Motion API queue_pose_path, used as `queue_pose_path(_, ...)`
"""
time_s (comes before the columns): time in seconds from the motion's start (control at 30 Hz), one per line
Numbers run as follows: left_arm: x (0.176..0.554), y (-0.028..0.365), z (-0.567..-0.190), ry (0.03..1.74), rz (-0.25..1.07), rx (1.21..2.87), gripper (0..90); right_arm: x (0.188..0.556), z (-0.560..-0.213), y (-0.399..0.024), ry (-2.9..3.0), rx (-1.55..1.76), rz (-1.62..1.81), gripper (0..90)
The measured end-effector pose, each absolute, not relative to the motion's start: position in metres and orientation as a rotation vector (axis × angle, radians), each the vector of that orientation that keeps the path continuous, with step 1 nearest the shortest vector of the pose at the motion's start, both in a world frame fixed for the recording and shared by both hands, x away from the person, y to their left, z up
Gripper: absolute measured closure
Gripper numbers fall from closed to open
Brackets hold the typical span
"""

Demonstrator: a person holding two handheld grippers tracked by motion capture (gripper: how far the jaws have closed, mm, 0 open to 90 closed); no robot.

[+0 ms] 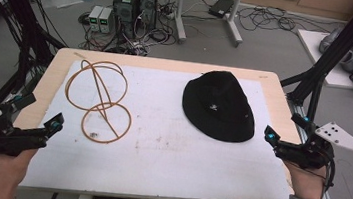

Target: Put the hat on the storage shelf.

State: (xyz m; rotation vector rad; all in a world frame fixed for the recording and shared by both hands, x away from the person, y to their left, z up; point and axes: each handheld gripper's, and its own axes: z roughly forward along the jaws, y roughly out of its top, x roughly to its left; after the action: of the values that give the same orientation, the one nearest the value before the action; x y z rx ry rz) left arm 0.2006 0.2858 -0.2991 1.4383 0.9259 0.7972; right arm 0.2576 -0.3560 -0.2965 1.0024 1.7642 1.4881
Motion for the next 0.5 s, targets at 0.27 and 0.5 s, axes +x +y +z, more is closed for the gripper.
queue_pose_path(0.27,0.2012,0.2841,-0.2987,0.92,0.787,1.447,1.7,0.2574,-0.2967,-0.358,1.765,1.013,1.489,1.4)
queue_pose_path(0.5,0.2012,0.2841,-0.2997,0.925,0.784,1.449,1.7,0.2583,-0.2956,-0.3592,1.786,1.019,1.483,1.4)
